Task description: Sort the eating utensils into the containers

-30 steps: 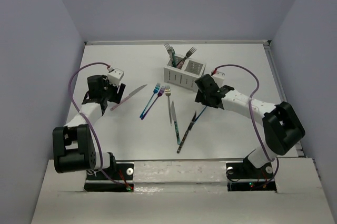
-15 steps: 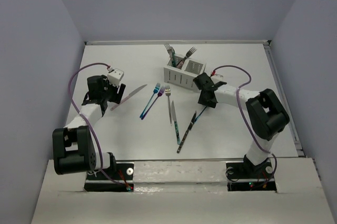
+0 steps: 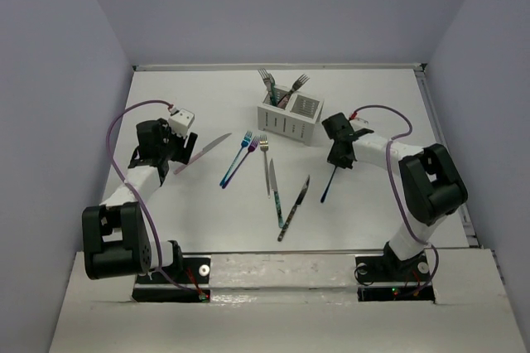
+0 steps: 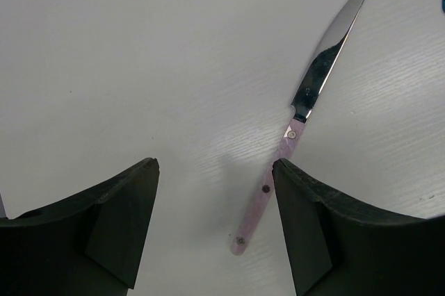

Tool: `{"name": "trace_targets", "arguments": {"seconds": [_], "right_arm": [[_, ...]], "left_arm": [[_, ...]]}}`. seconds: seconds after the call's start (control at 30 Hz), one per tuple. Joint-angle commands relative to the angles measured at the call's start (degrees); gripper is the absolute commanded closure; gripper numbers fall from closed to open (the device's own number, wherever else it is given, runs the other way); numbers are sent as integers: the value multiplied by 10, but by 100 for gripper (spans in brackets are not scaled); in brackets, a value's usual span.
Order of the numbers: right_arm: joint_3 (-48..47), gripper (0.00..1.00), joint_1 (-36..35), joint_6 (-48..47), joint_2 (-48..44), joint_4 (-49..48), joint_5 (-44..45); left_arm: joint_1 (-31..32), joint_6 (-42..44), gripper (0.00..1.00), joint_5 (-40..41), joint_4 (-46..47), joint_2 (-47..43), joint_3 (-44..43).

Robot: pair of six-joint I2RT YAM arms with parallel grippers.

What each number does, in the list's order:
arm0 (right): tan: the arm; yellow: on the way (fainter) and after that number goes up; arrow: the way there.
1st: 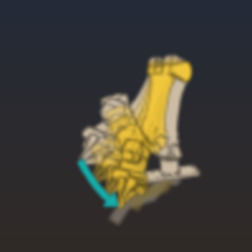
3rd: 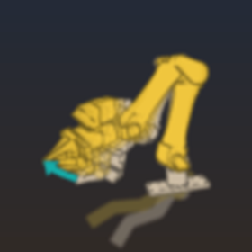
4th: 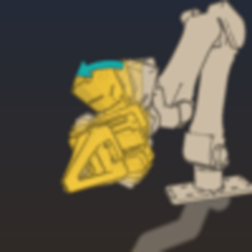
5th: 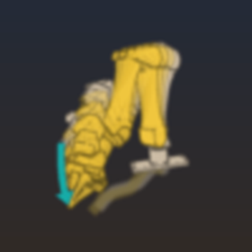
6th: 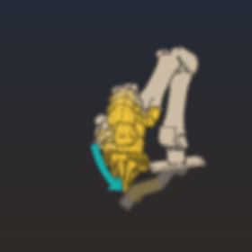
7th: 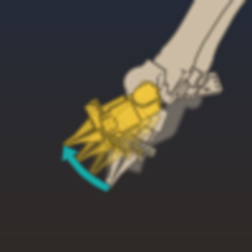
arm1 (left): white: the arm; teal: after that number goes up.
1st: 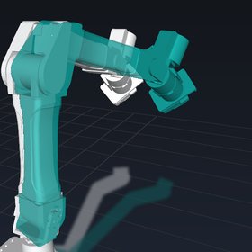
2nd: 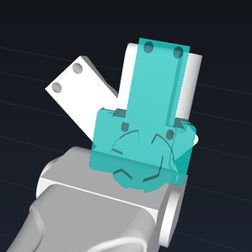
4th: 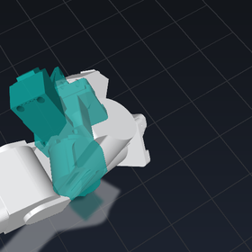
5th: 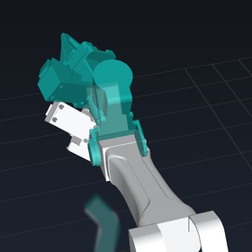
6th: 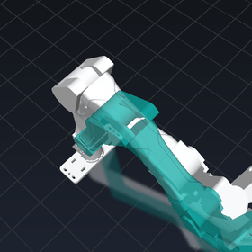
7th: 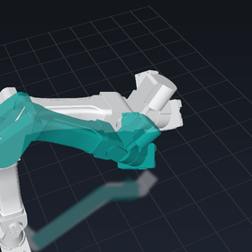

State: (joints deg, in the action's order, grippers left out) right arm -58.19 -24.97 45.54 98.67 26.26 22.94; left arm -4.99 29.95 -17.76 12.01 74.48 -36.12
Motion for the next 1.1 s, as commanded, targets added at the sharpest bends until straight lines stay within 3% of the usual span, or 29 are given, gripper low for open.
{"name": "trace_targets", "arguments": {"seconds": [0.0,0.23,0.37,0.5,0.57,0.67,0.87,1.07], "right_arm": [[12,100,16,-53,-42,5,22],[-17,100,16,-142,-180,-23,81],[-61,100,3,-231,-255,-123,144],[-111,100,-42,-353,-256,-327,165],[-173,100,-74,-444,-186,-489,171],[-244,100,-91,-486,-101,-581,154],[-471,100,-91,-488,123,-583,121],[-509,100,-91,-424,203,-559,120]], "left_arm": [[-4,8,21,2,21,-21,5],[-5,6,21,6,21,-21,3],[-5,6,21,6,21,-18,0],[-5,5,21,5,23,-12,1],[-5,3,21,3,23,-8,0],[-5,5,21,5,23,-6,-2],[-5,7,20,7,24,-2,-1],[-4,9,21,10,27,11,-3]]}}
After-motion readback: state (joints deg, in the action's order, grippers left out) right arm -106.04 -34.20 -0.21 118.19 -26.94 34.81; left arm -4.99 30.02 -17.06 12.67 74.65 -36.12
